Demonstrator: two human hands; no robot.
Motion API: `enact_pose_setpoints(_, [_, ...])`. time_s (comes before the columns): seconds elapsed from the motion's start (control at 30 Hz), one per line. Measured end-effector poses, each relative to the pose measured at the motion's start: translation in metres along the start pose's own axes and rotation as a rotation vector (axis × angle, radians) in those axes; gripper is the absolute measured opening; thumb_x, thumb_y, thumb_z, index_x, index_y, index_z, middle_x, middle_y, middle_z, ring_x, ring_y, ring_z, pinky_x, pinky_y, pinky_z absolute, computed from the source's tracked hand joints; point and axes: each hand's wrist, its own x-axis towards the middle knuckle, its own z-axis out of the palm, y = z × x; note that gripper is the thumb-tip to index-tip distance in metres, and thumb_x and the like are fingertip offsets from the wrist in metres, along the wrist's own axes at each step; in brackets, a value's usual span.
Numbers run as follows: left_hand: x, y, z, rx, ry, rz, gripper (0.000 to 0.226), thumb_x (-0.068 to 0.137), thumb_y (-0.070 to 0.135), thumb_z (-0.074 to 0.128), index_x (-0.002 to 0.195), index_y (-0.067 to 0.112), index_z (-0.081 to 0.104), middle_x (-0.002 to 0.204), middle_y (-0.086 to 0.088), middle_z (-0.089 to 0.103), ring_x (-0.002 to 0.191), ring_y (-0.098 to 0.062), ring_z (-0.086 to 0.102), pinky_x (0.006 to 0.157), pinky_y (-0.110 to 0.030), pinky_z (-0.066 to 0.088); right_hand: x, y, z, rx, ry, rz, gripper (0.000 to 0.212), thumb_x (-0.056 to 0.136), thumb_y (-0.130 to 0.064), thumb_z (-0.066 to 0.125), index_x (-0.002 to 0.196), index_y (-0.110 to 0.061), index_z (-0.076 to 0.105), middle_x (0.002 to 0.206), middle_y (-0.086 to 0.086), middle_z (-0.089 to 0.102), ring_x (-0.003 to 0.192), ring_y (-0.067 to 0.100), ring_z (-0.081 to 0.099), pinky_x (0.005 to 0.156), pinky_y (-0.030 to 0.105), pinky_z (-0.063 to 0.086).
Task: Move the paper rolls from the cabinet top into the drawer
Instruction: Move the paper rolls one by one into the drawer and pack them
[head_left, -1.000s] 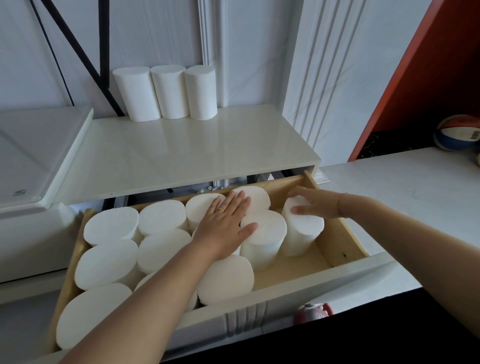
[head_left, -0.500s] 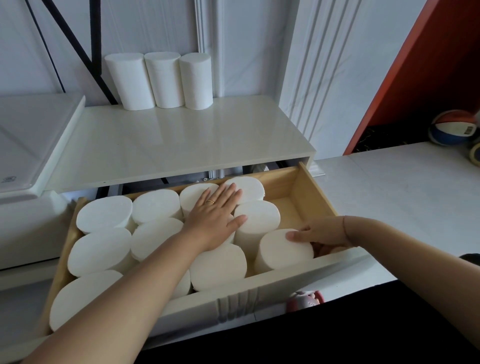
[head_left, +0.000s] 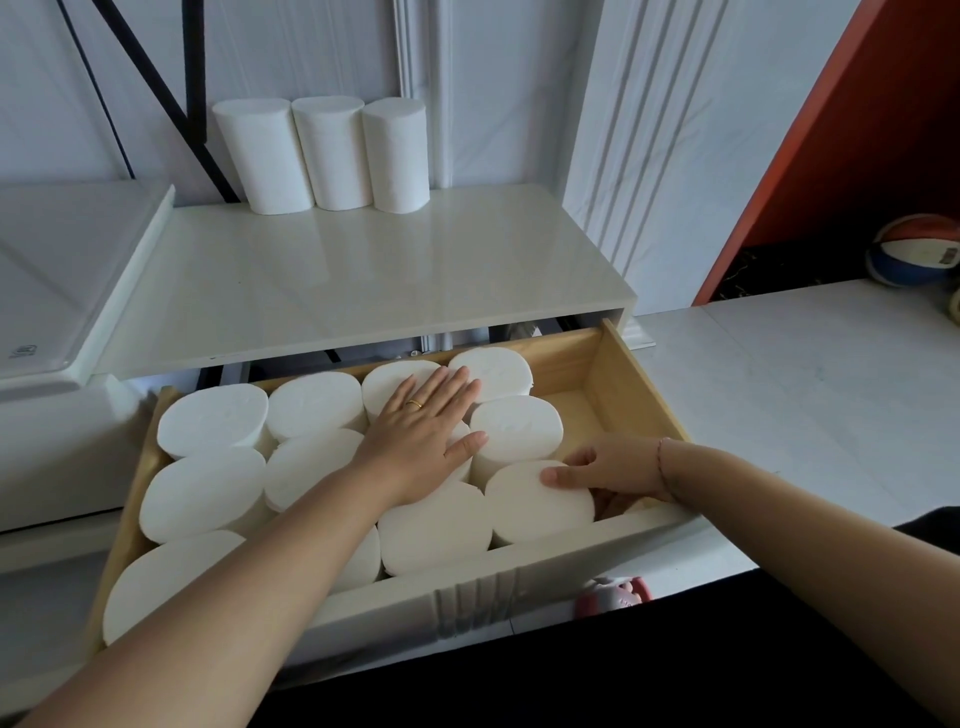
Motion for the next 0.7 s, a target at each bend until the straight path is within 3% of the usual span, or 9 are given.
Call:
enact_pose_setpoints(0.33, [0.002, 0.001, 0.000, 0.020, 0.001, -0.013, 0.064, 0.093, 0.058, 0.008, 0.148, 0.030, -0.011, 0.154, 0.012, -0.020, 0.140, -0.004, -0.023, 0.113, -0.030, -0.018, -0.007, -0.010, 0.007, -0.149, 0.024, 0.009, 0.055, 0.092, -0.054, 0.048, 0.118, -0.008, 0.062, 0.112, 0.015, 0.069, 0.090, 0.023, 0.066, 0.089, 0.035, 0.055])
enact_pose_setpoints(0.43, [0.001, 0.001, 0.000, 0.012, 0.007, -0.021, 0.064, 0.094, 0.058, 0.009, 0.148, 0.030, -0.011, 0.155, 0.012, -0.020, 0.139, -0.004, -0.023, 0.113, -0.031, -0.018, -0.010, -0.019, 0.009, -0.244, 0.061, 0.003, 0.053, 0.094, -0.050, 0.047, 0.114, -0.004, 0.062, 0.107, 0.015, 0.070, 0.085, 0.023, 0.065, 0.084, 0.034, 0.056])
enact_pose_setpoints(0.5, [0.001, 0.002, 0.000, 0.010, 0.025, -0.030, 0.065, 0.094, 0.058, 0.010, 0.149, 0.029, -0.009, 0.155, 0.011, -0.018, 0.140, -0.005, -0.023, 0.114, -0.031, -0.017, -0.015, -0.031, 0.008, -0.512, 0.154, -0.020, 0.048, 0.093, -0.050, 0.049, 0.103, -0.006, 0.064, 0.095, 0.009, 0.071, 0.077, 0.020, 0.063, 0.072, 0.028, 0.054])
enact_pose_setpoints(0.57, [0.000, 0.002, 0.000, 0.003, 0.044, -0.038, 0.065, 0.094, 0.057, 0.011, 0.149, 0.027, -0.007, 0.156, 0.009, -0.017, 0.141, -0.006, -0.022, 0.114, -0.032, -0.015, -0.016, -0.048, 0.004, -0.775, 0.326, -0.042, 0.047, 0.090, -0.053, 0.053, 0.095, -0.009, 0.067, 0.092, 0.004, 0.070, 0.081, 0.019, 0.063, 0.075, 0.028, 0.054])
enact_pose_setpoints(0.63, [-0.002, -0.003, -0.002, 0.002, 0.073, -0.032, 0.065, 0.095, 0.056, 0.014, 0.150, 0.026, -0.005, 0.157, 0.008, -0.014, 0.140, -0.007, -0.022, 0.113, -0.030, -0.017, -0.015, -0.065, -0.003, -0.808, 0.504, -0.083, 0.042, 0.087, -0.054, 0.056, 0.092, -0.014, 0.067, 0.089, 0.000, 0.067, 0.083, 0.018, 0.062, 0.076, 0.031, 0.054])
enact_pose_setpoints(0.7, [-0.005, -0.015, -0.007, 0.032, 0.103, -0.035, 0.065, 0.096, 0.054, 0.016, 0.150, 0.024, -0.004, 0.158, 0.005, -0.013, 0.140, -0.008, -0.023, 0.112, -0.029, -0.019, -0.009, -0.083, -0.011, -0.667, 0.626, -0.217, 0.033, 0.087, -0.050, 0.059, 0.086, -0.017, 0.062, 0.079, -0.004, 0.061, 0.074, 0.014, 0.057, 0.068, 0.027, 0.049])
